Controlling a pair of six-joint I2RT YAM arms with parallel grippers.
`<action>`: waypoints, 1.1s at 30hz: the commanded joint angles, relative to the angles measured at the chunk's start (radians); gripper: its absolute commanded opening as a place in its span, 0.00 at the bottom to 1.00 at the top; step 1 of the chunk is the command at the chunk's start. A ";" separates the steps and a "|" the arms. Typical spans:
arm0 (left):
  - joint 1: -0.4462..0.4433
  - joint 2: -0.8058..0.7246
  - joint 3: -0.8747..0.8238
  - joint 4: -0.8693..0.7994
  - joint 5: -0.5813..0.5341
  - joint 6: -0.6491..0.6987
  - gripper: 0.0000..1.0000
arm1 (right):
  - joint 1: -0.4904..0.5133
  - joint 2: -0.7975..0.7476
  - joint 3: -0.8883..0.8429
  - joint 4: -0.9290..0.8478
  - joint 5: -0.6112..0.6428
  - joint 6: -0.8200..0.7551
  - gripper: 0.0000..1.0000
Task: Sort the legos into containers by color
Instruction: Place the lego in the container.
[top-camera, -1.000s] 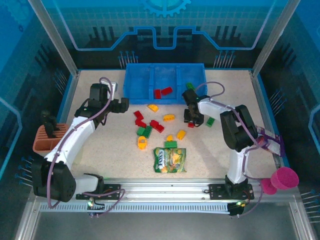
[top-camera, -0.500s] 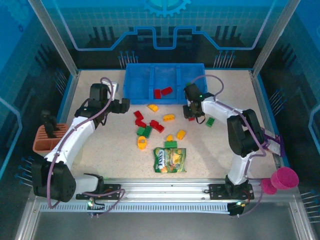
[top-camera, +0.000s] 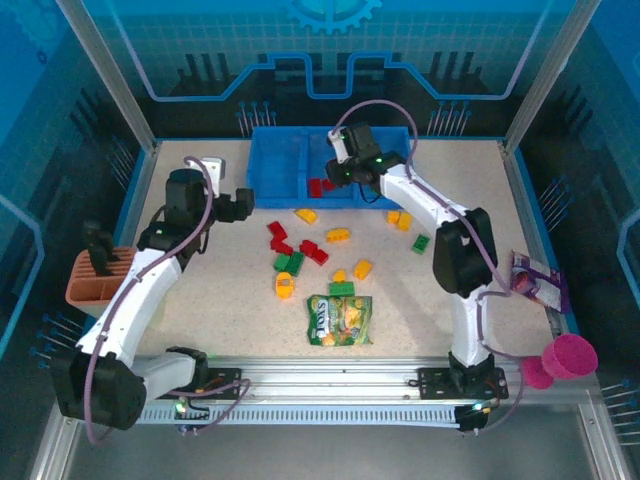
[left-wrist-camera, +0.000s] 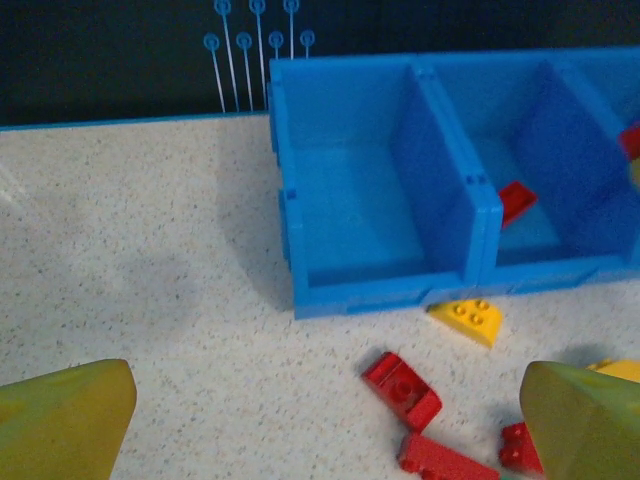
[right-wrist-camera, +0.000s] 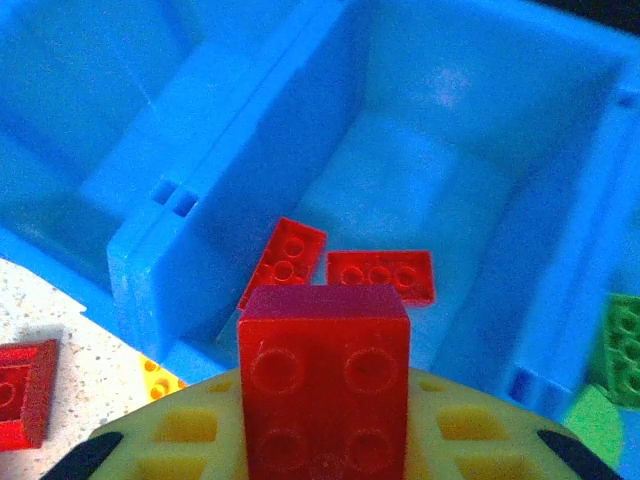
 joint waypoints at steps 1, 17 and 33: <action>0.004 0.003 0.014 0.025 0.097 -0.079 0.99 | 0.003 0.073 0.073 0.010 -0.026 -0.045 0.32; 0.054 0.079 0.087 0.007 0.296 -0.174 0.99 | -0.011 0.445 0.533 -0.074 -0.030 -0.065 0.36; -0.240 0.195 0.192 -0.140 0.143 0.356 0.98 | -0.023 0.363 0.533 -0.102 -0.099 -0.047 0.65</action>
